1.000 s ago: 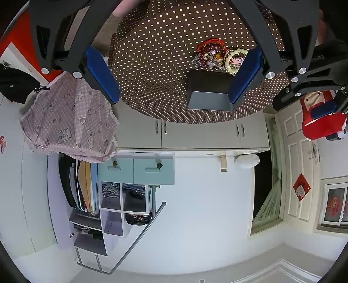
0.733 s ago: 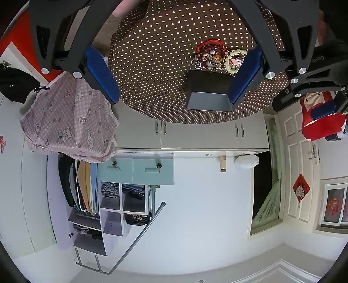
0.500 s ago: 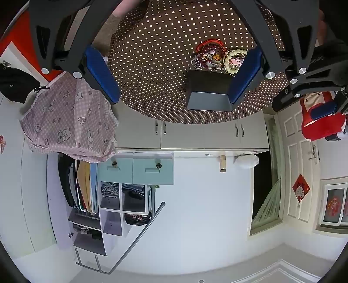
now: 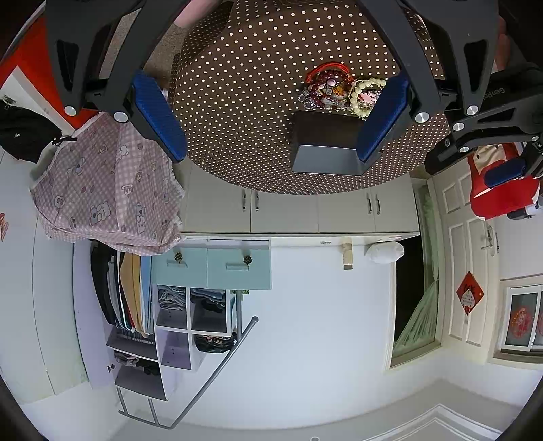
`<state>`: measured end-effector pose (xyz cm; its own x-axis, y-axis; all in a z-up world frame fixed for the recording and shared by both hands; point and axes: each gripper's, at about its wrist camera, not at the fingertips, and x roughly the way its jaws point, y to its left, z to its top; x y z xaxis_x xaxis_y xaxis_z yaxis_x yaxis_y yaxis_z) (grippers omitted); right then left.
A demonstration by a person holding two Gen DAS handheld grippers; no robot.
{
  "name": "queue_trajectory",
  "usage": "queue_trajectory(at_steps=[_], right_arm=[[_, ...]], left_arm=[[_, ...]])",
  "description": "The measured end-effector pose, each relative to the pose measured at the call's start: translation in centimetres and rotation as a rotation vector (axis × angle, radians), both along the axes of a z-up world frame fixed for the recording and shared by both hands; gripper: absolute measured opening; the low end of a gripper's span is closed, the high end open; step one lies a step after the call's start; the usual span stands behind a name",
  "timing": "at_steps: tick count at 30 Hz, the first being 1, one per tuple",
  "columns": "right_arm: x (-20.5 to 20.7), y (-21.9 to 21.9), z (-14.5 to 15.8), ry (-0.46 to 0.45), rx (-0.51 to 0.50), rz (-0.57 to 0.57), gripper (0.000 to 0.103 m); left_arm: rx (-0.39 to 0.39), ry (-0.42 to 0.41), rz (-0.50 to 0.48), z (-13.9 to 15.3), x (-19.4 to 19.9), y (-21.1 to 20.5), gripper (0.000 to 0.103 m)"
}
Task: Organize jewelry
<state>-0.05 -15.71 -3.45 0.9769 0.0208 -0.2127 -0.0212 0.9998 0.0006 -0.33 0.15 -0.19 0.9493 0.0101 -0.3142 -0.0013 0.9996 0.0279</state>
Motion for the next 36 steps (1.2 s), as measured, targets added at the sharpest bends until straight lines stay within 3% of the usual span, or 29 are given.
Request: queue_trajectory(at_steps=[34, 36], right_arm=[[0.0, -0.1, 0.1, 0.009, 0.001, 0.003, 0.096], [0.6, 0.1, -1.0, 0.012, 0.001, 0.004, 0.096]], left_arm=[[0.006, 0.003, 0.0, -0.3, 0.1, -0.1, 0.097], [0.004, 0.005, -0.001, -0.3, 0.2, -0.1, 0.097]])
